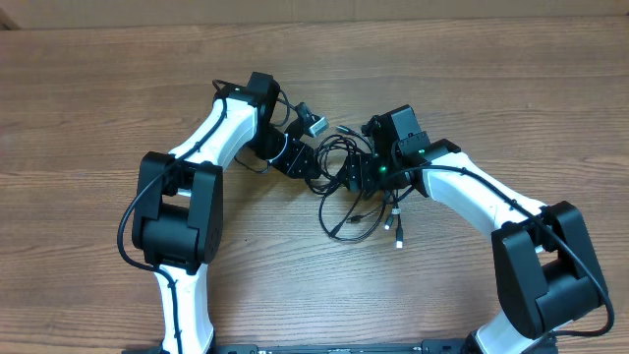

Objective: Untangle cables

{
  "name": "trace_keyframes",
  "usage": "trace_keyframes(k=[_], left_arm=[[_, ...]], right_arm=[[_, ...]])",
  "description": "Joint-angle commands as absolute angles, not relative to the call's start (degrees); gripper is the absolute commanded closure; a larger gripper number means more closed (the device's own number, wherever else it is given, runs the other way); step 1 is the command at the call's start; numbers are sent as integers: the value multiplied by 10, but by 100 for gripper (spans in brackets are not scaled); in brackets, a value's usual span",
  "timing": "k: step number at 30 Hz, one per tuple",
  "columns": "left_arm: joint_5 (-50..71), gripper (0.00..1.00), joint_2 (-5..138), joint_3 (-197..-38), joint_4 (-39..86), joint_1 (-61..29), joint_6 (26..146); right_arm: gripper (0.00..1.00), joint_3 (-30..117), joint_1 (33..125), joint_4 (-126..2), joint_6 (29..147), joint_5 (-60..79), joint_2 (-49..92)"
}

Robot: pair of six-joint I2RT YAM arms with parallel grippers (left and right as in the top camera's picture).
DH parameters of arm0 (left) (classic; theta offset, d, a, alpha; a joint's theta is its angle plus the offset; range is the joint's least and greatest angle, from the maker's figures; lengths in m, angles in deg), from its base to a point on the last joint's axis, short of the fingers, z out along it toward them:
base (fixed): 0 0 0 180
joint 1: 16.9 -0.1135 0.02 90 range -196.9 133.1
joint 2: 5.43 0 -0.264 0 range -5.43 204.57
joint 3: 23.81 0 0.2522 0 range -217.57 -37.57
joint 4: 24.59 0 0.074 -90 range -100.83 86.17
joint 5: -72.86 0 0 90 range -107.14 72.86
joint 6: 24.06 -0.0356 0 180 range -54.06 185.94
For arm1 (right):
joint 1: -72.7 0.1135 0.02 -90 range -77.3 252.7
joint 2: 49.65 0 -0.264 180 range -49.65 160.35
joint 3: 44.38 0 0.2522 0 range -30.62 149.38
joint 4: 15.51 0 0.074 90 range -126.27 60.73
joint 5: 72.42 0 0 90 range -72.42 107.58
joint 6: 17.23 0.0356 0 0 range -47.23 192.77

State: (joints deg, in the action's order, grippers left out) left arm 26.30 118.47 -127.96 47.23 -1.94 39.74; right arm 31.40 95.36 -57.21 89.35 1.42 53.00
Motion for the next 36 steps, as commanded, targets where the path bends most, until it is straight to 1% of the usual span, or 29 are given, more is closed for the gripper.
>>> trace_keyframes(k=[1, 3, 7, 8, 11, 12, 21, 25, 30, 36], left_arm=[[296, 96, 1189, -1293, 488, -20, 346], [303, 96, 1189, -1294, 493, -20, 335], [327, 96, 1189, -1294, 513, -20, 295], [335, 96, 1189, -1294, 519, -20, 283], [340, 96, 1189, -1300, 538, -20, 258], [340, 96, 1189, -1302, 541, -20, 256], [340, 96, 1189, -1303, 541, -20, 256], [340, 96, 1189, -1303, 541, -20, 256], [339, 96, 1189, -1303, 541, -20, 256], [340, 96, 1189, -1303, 540, -20, 256]], right_arm=[[25, 305, 954, -558, 947, 59, 533], [25, 305, 955, -545, 929, 1, 533], [24, 305, 955, -526, 834, -150, 533], [27, 305, 955, -526, 831, -151, 533], [40, 305, 955, -525, 814, -145, 533], [41, 305, 955, -524, 812, -145, 533], [41, 304, 956, -517, 777, -139, 533], [47, 298, 956, -504, 732, -126, 533], [46, 266, 956, -448, 723, -125, 533], [45, 243, 956, -422, 722, -125, 533]])
